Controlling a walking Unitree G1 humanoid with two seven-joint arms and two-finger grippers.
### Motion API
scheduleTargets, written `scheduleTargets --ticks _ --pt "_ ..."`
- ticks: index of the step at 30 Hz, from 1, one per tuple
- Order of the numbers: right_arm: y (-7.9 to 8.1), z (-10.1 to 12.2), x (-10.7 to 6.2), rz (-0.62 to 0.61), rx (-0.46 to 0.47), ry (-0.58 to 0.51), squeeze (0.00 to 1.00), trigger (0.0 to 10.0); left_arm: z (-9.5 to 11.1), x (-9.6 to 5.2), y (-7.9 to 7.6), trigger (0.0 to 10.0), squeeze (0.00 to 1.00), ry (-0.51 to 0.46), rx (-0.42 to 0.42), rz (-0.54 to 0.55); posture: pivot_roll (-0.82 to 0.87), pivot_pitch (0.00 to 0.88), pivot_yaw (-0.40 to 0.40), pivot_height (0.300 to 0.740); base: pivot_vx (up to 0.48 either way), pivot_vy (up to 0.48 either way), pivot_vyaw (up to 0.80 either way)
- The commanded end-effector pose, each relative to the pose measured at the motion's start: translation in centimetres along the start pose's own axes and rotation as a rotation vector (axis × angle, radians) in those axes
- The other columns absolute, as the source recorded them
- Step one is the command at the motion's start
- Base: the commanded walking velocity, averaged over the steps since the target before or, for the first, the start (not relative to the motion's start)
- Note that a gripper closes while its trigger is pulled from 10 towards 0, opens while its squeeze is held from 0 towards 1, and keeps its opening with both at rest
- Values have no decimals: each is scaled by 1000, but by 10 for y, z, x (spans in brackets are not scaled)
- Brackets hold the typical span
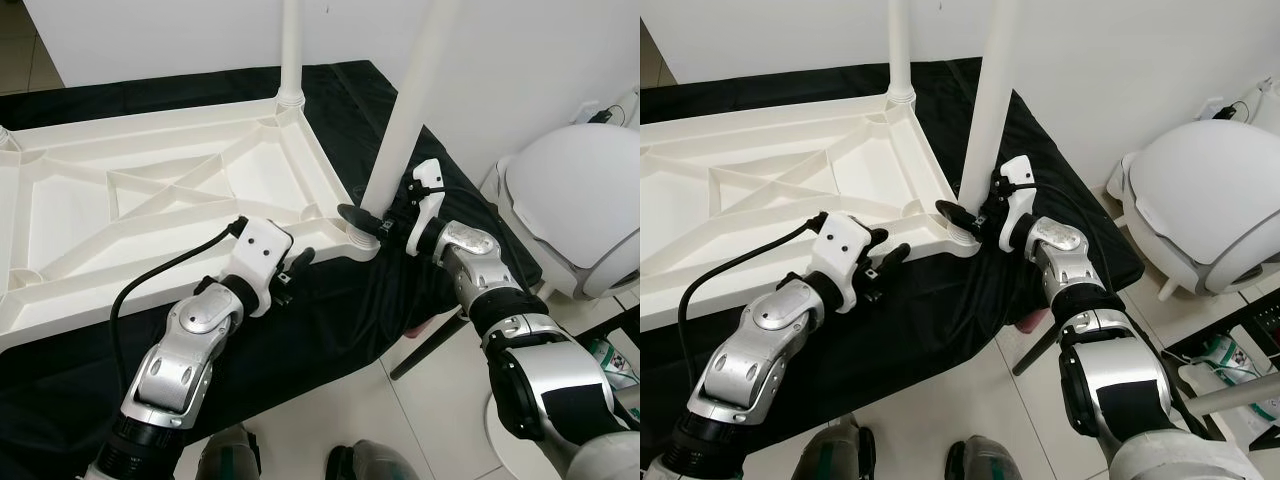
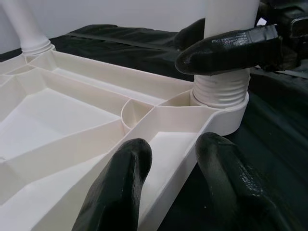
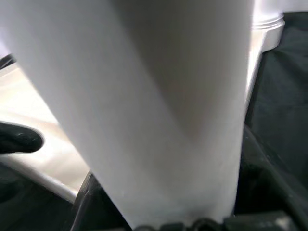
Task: Building children table
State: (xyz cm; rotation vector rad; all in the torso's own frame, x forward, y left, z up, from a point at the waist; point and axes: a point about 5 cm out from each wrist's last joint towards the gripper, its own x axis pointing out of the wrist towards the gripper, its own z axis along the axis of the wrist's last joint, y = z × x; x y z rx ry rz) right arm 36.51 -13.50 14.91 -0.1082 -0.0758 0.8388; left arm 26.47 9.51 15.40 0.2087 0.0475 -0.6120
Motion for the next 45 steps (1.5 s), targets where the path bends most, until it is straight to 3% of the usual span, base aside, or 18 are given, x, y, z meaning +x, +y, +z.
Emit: scheduleTargets --ticks 1,7,8,10,13,19,23,25,27,28,34,35,40,41,45 --pt "-9 5 -4 -101 7 -33 0 2627 0 0 -3 10000 0 -4 2 2 28 0 -77 740 0 0 0" --pt "-8 1 -5 -198 47 -37 0 2627 -1 -2 -4 10000 0 -5 7 1 25 0 -75 740 0 0 0" --pt "2 0 1 -242 67 -57 0 10000 0 -2 -5 10000 0 -10 3 -10 16 12 -65 740 0 0 0" --pt "2 0 1 -242 67 -57 0 10000 0 -2 -5 10000 0 -10 3 -10 16 12 -65 740 0 0 0" --pt "27 -3 16 -462 161 -105 0 10000 8 -3 -10 10000 0 -43 -10 -66 7 19 -53 740 0 0 0" --pt "40 -15 29 -725 288 -32 0 10000 18 -4 -12 10000 0 -84 1 -118 -6 27 -40 740 0 0 0" --pt "47 -14 34 -751 286 -12 0 10000 18 -3 -12 10000 0 -84 7 -115 -7 27 -42 740 0 0 0" --pt "52 -5 32 -662 218 -55 0 10000 18 -2 -13 10000 0 -88 1 -112 -10 30 -51 740 0 0 0" --pt "52 -4 29 -647 212 -61 0 10000 18 -2 -13 10000 0 -89 1 -109 -10 30 -51 740 0 0 0" --pt "51 -3 25 -642 222 -71 1000 10000 19 -2 -14 10000 0 -90 -3 -107 -11 31 -51 740 0 0 0" --pt "43 0 14 -612 206 -106 1000 10000 19 -1 -14 10000 0 -93 -10 -101 -12 30 -54 740 0 0 0" --pt "35 3 7 -566 187 -117 1000 10000 20 -1 -13 10000 0 -95 -10 -98 -14 29 -54 740 0 0 0" --pt "32 6 3 -458 208 -130 1000 10000 20 0 -12 10000 0 -97 -10 -96 -14 27 -53 740 0 0 0" --pt "30 9 0 -362 161 -128 0 10000 21 1 -12 10000 0 -98 -10 -97 -18 23 -49 740 0 0 0" --pt "24 10 -6 -223 120 -105 0 10000 21 2 -13 10000 0 -100 -8 -101 -20 20 -47 740 0 0 0"
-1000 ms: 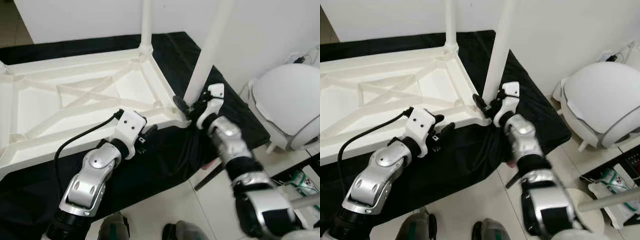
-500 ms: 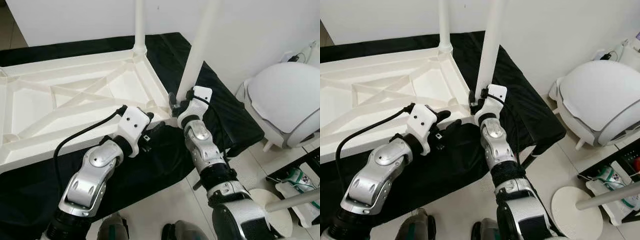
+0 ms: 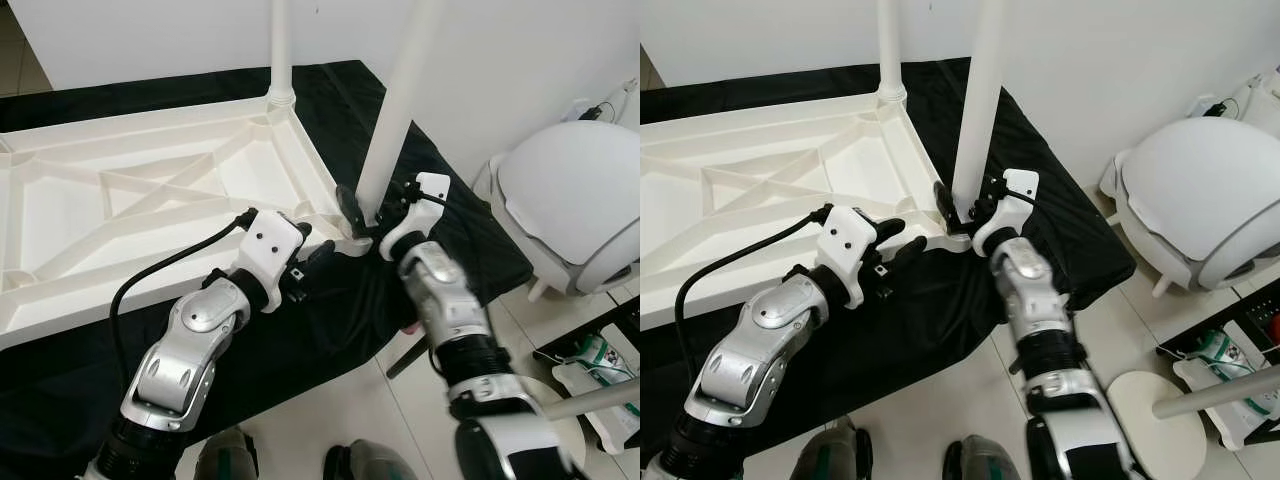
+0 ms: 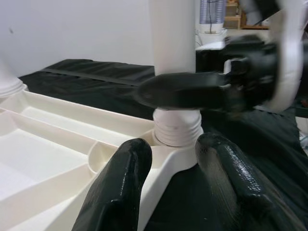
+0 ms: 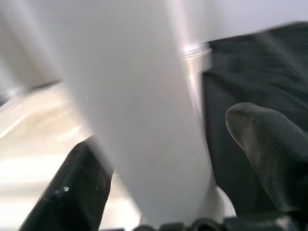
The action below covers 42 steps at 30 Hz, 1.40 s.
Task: Building children table
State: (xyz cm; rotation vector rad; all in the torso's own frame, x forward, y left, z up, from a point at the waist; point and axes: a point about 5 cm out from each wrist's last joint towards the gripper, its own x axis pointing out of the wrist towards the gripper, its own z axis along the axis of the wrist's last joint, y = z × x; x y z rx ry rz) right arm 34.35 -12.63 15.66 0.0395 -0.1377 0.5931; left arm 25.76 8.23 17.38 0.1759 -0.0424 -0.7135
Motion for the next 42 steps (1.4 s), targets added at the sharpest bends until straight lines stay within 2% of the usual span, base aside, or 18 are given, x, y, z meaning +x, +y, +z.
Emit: scheduleTargets --ticks 1,2,8,9,10,11,13,14,22,25,26,28,29,34,35,39,42 --pt "0 -1 2 79 6 13 0 10000 0 3 -2 10000 0 0 -9 -12 -20 17 -45 740 0 0 0" --pt "-4 0 5 127 -16 22 0 10000 0 4 -2 10000 0 -3 -9 -15 -17 11 -44 740 0 0 0" --pt "-4 0 17 204 -52 59 0 10000 2 6 -2 10000 0 -10 -3 -20 -7 1 -48 740 0 0 0" --pt "-4 -1 20 208 -63 72 0 4784 3 6 -2 10000 0 -11 0 -17 -1 0 -50 740 0 0 0" --pt "-4 -1 20 208 -63 72 0 4784 3 6 -2 10000 0 -11 0 -17 -1 0 -50 740 0 0 0" --pt "-5 -1 22 214 -67 79 0 4039 3 6 -2 10000 0 -12 1 -15 2 0 -51 740 0 0 0" --pt "-5 -1 22 214 -67 79 0 4039 3 6 -2 10000 0 -12 1 -15 2 0 -51 740 0 0 0" --pt "-5 -2 23 221 -76 93 0 0 3 5 -1 10000 0 -13 3 -11 8 0 -54 740 0 0 0" --pt "-11 -13 19 263 -109 170 0 0 3 4 -2 10000 0 -18 -1 2 20 0 -68 740 0 0 0" --pt "-12 -16 18 237 -113 182 0 0 3 4 -2 10000 0 -17 1 5 20 0 -72 740 0 0 0" --pt "-15 -16 18 195 -112 184 0 8745 3 5 -2 10000 0 -18 0 6 19 0 -73 740 0 0 0" --pt "-16 -16 17 167 -112 184 0 8745 3 5 -3 10000 0 -18 0 6 17 0 -73 740 0 0 0" --pt "-19 -16 17 120 -101 183 0 10000 3 5 -3 10000 0 -18 -1 6 14 0 -73 740 0 0 0" --pt "-17 -15 16 22 -47 152 0 10000 2 5 -4 10000 0 -16 -6 1 3 0 -69 740 0 0 0" --pt "-11 -15 15 -21 -22 130 0 10000 2 6 -5 10000 0 -15 -9 -7 -6 0 -64 740 0 0 0" --pt "-4 -14 15 -106 17 106 0 10000 1 7 -5 10000 0 -14 -9 -18 -10 0 -62 740 0 0 0" --pt "7 -10 15 -294 54 62 0 10000 1 8 -7 10000 0 -13 -10 -32 -26 0 -53 740 0 0 0"
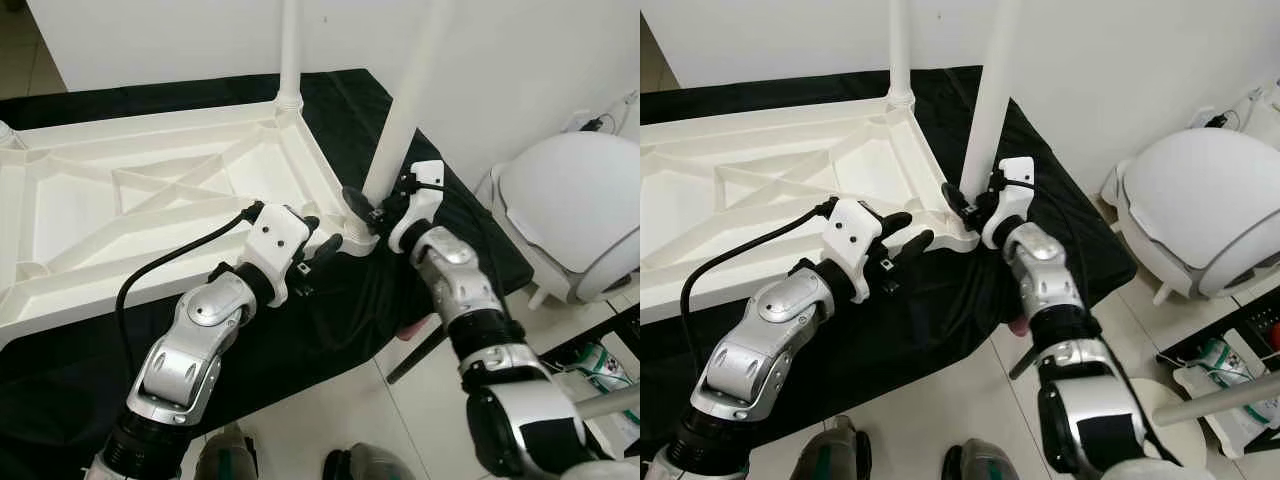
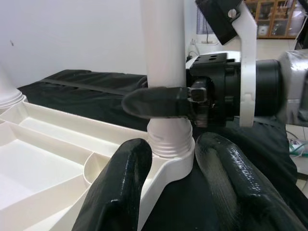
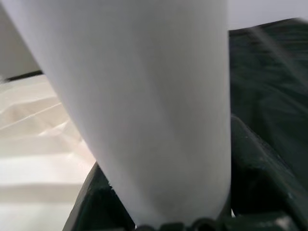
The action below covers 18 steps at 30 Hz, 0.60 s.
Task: Building children table
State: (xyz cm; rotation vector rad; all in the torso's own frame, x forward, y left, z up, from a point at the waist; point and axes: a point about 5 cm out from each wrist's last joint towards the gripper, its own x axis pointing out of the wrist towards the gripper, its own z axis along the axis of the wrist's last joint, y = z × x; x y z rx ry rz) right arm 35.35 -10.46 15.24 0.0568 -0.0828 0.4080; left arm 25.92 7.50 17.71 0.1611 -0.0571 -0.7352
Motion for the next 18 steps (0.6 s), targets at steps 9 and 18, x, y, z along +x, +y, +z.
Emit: scheduleTargets --ticks 9,18 --pt "25 1 -10 -227 103 4 0 10000 -4 3 -5 10000 0 5 -9 -27 -36 0 -55 740 0 0 0" --pt "12 5 -16 -148 109 11 1000 10000 -4 4 -6 10000 0 3 -14 -23 -33 0 -63 740 0 0 0"
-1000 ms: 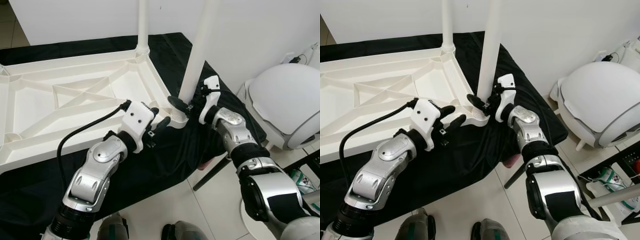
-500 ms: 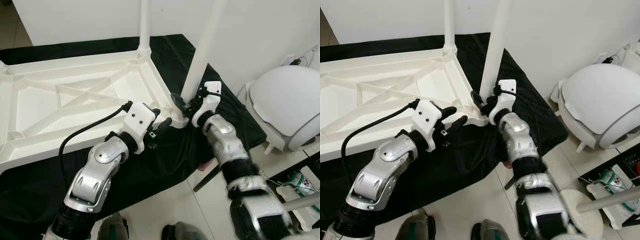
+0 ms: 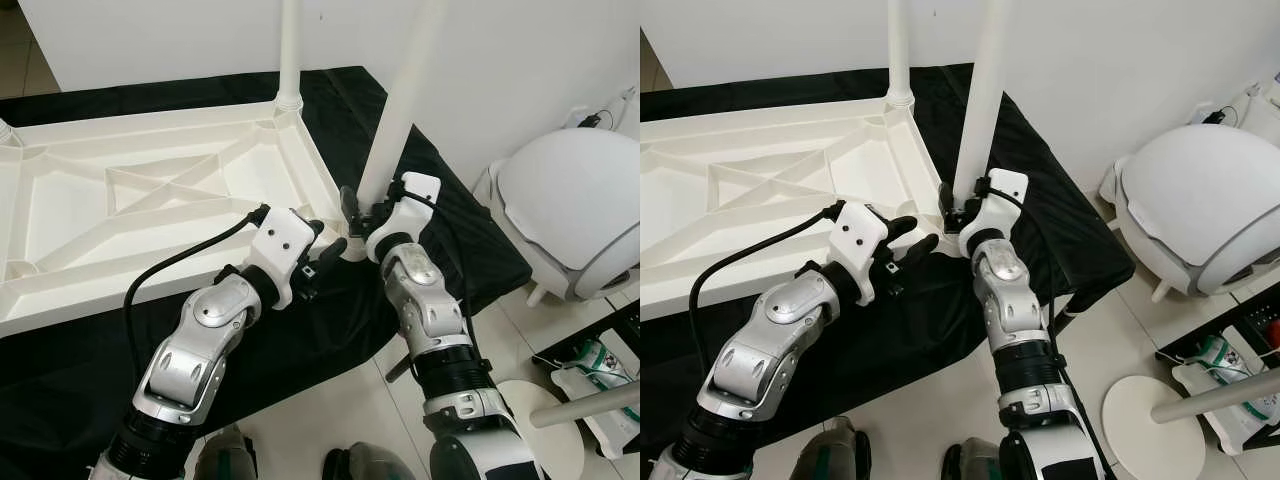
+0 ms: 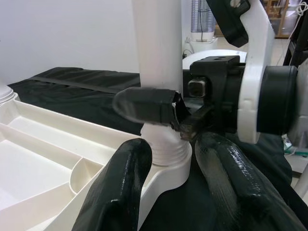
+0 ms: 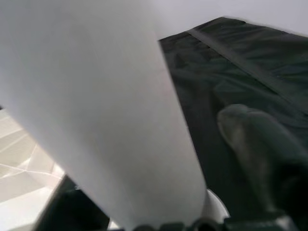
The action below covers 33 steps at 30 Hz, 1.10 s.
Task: Building children table
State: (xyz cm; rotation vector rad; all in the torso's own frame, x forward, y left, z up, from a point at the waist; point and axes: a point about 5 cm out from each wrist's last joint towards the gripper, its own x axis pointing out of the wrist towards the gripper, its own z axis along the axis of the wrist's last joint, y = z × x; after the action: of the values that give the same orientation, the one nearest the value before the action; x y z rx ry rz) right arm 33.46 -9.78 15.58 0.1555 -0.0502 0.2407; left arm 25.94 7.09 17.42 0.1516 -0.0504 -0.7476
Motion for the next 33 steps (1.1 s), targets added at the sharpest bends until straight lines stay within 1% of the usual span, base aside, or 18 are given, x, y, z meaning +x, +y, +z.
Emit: scheduleTargets --ticks 1,2,3,4,5,6,7,8,9,10,11,13,17,23,26,31,32,33 --pt "-3 2 -1 58 13 9 1000 10000 -1 1 -3 10000 0 1 -2 -10 -33 0 -63 740 0 0 0" --pt "-5 2 -1 106 6 20 1000 10000 -1 1 -2 10000 0 1 -2 -9 -32 0 -64 740 0 0 0" --pt "-5 2 -1 106 6 20 1000 10000 -1 1 -2 10000 0 1 -2 -9 -32 0 -64 740 0 0 0" --pt "-10 3 -1 160 -4 28 1000 10000 -2 0 -2 10000 0 3 0 -8 -31 0 -64 740 0 0 0" --pt "-10 3 -1 160 -4 28 1000 10000 -2 0 -2 10000 0 3 0 -8 -31 0 -64 740 0 0 0" --pt "-14 4 0 208 -20 41 0 10000 -2 0 -2 10000 0 4 2 -7 -31 0 -64 740 0 0 0" --pt "-19 6 0 260 -41 42 0 10000 -2 0 -1 10000 0 5 3 -6 -30 0 -64 740 0 0 0" --pt "-23 7 0 356 -76 64 0 10000 -2 0 0 10000 0 4 4 -4 -31 0 -64 740 0 0 0" --pt "-25 8 0 397 -122 60 0 10000 -1 0 0 10000 0 3 4 -3 -32 3 -62 740 0 0 0" --pt "-25 8 0 397 -122 60 0 10000 -1 0 0 10000 0 3 4 -3 -32 3 -62 740 0 0 0" --pt "-29 9 2 474 -167 77 0 10000 0 1 1 10000 0 -2 4 2 -34 5 -58 740 0 0 0" --pt "-31 9 4 496 -178 89 0 10000 1 2 2 10000 0 -5 3 4 -35 7 -57 740 0 0 0" --pt "-35 7 12 542 -221 125 0 10000 4 4 1 10000 0 -14 3 6 -28 11 -54 740 0 0 0" --pt "-35 5 16 556 -241 139 0 10000 5 4 2 10000 0 -16 4 6 -21 14 -54 740 0 0 0" --pt "-32 2 23 550 -270 141 0 10000 6 3 3 10000 0 -19 7 14 -8 16 -56 740 0 0 0" --pt "-29 0 26 557 -276 147 0 10000 7 3 4 10000 0 -20 8 18 5 16 -58 740 0 0 0" --pt "-27 -1 28 561 -279 150 0 3686 7 3 4 10000 0 -20 10 20 12 16 -61 740 0 0 0" --pt "-27 -1 28 561 -279 150 0 3686 7 3 4 10000 0 -20 10 20 12 16 -61 740 0 0 0"
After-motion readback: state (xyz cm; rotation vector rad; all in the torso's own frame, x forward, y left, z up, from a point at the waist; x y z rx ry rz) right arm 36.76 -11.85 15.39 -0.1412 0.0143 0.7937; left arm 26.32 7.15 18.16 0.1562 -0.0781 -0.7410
